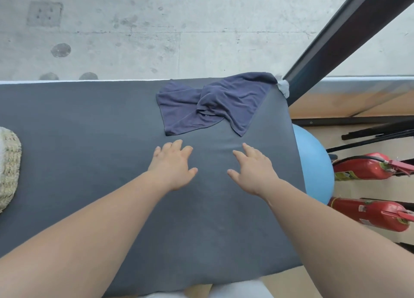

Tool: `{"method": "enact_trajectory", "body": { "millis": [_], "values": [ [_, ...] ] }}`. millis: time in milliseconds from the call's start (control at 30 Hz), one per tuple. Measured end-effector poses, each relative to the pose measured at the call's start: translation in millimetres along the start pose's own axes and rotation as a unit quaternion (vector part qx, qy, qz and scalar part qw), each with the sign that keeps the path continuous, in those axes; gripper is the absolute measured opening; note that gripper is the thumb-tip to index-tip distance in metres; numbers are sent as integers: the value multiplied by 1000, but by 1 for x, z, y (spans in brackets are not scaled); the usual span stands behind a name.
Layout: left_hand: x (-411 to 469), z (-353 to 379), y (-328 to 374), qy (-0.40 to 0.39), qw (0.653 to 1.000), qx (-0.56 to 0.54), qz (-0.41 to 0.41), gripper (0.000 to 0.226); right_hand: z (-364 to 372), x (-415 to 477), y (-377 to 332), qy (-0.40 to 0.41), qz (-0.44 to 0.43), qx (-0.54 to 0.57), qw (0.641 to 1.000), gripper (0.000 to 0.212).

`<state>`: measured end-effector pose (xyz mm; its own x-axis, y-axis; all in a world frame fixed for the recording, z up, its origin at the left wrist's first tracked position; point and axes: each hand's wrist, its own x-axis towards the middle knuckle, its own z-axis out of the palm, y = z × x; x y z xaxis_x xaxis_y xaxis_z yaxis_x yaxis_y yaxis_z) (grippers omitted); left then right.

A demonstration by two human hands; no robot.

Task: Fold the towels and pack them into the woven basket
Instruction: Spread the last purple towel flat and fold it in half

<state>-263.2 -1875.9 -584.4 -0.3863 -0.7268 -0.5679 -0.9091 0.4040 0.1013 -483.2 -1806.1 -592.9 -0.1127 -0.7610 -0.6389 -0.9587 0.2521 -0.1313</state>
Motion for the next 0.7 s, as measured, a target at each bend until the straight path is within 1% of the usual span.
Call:
{"method": "enact_trajectory", "body": {
  "millis": [167,267,400,433,533,600,700],
  "values": [
    [78,23,26,-16,1000,20,-5,65,1,77,22,19,-46,-16,999,67],
    [111,34,28,-34,999,24,-12,66,9,111,29,3,-62,-13,998,69],
    [139,44,19,-72,996,38,-44,75,14,134,39,-15,-71,-52,996,62],
    [142,45,17,-79,995,48,-42,79,13,137,40,-14,-76,-52,996,63],
    [148,43,12,-67,996,46,-44,87,9,142,46,-25,-73,-34,996,80],
    [147,35,10,-51,997,49,-43,83,7,143,52,-37,-72,-38,996,81],
    [136,22,13,-56,997,50,-24,65,-2,134,56,-48,-71,-19,996,68]
  ]
}}
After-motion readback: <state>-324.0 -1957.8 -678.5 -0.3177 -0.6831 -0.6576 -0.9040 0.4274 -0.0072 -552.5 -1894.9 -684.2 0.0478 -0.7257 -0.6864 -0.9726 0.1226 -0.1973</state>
